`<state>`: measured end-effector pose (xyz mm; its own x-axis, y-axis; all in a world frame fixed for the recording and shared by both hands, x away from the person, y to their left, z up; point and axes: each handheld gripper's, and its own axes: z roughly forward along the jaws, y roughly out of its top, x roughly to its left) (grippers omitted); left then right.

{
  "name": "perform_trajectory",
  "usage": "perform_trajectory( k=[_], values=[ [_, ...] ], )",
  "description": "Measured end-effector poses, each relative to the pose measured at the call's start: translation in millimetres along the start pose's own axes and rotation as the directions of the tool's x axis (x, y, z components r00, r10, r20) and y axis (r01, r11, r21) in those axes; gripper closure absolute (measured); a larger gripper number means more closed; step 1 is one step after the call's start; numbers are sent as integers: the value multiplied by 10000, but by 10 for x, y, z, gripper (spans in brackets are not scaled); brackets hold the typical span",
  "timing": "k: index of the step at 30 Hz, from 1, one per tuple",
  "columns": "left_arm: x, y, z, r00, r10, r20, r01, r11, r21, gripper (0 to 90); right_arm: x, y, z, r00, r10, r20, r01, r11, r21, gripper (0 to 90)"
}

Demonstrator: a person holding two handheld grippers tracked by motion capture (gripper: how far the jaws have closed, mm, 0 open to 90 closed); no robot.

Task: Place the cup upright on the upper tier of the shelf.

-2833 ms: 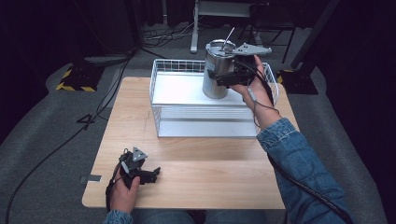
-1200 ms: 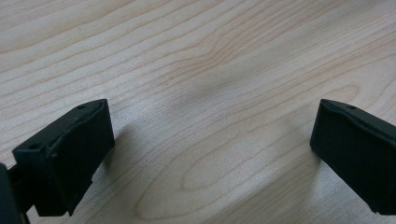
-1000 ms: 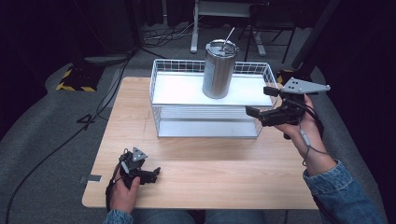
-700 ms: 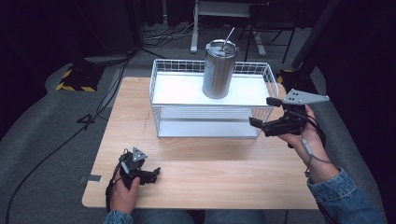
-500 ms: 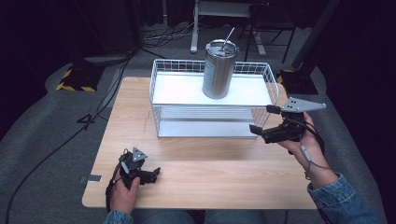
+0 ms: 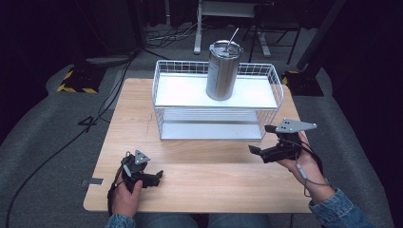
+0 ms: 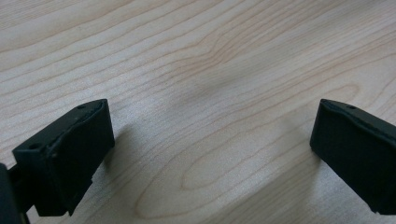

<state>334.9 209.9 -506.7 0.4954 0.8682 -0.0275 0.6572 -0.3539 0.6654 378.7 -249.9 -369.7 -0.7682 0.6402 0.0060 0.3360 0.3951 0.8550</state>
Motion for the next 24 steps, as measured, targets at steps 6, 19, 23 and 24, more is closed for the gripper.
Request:
perform_trajectory(
  k=[6,19,23,24],
  values=[
    [0,0,0,10000,-2,-1,2,10000,-1,2,30,-181,93,9999,124,35,-125,9997,189,0],
    [0,0,0,10000,2,0,-2,10000,-2,2,111,-574,312,9996,182,209,-193,9984,528,0],
    [0,0,0,10000,-2,-3,2,10000,-2,2,158,-674,379,9995,38,306,-57,9981,621,0],
    [0,0,0,10000,-2,-3,2,10000,-2,2,158,-674,379,9995,38,306,-57,9981,621,0]
  ],
)
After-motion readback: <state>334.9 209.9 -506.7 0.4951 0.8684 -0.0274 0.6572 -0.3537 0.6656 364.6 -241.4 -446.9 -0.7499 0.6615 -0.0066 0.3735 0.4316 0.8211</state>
